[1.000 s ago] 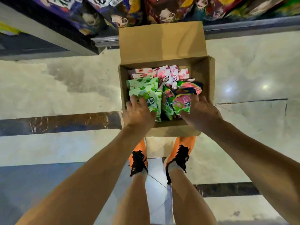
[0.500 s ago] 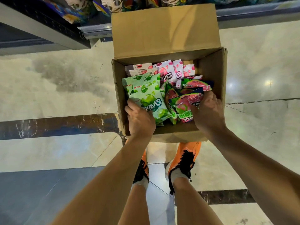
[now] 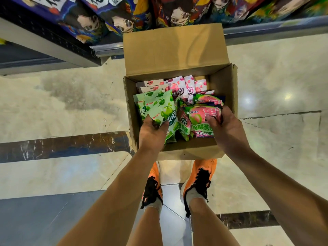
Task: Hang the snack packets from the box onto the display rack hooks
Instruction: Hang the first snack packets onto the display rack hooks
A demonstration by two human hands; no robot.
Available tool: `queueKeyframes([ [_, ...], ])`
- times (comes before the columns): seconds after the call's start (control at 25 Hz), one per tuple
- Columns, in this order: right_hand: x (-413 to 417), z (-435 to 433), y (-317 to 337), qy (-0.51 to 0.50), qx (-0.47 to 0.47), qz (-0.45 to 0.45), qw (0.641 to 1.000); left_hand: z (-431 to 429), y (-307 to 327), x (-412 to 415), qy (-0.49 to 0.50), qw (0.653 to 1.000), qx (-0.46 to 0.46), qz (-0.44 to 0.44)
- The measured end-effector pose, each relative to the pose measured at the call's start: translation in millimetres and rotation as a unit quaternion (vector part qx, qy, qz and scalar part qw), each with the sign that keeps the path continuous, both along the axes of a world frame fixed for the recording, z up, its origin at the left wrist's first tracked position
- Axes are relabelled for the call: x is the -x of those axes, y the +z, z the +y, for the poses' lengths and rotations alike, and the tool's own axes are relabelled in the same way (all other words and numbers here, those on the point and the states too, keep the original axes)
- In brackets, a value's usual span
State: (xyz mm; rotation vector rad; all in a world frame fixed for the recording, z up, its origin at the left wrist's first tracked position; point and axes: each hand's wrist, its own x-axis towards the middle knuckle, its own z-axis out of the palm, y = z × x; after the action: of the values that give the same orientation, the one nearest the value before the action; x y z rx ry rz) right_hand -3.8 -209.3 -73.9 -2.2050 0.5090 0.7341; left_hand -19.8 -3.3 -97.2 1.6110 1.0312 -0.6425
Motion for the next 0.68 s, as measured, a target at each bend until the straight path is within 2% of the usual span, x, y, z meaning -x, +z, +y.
queueKeyframes([
  [0.2,-16.9,0.0,65.6,-0.005,-0.017,-0.081,0.997,8.5,70.1,-12.2,0.035,0.996,0.060,-0.052],
  [0.36,-44.0,11.2,148.0,-0.014,-0.034,-0.120,0.992,14.8,161.5,-35.0,0.066,0.991,0.080,-0.088],
  [0.48,-66.4,20.7,235.8,-0.036,-0.071,-0.169,0.982,25.1,256.2,-57.8,0.087,0.984,0.067,-0.137],
  [0.68,-99.6,37.3,409.0,0.022,-0.076,-0.273,0.959,51.2,419.7,-100.8,0.074,0.963,0.034,-0.257],
])
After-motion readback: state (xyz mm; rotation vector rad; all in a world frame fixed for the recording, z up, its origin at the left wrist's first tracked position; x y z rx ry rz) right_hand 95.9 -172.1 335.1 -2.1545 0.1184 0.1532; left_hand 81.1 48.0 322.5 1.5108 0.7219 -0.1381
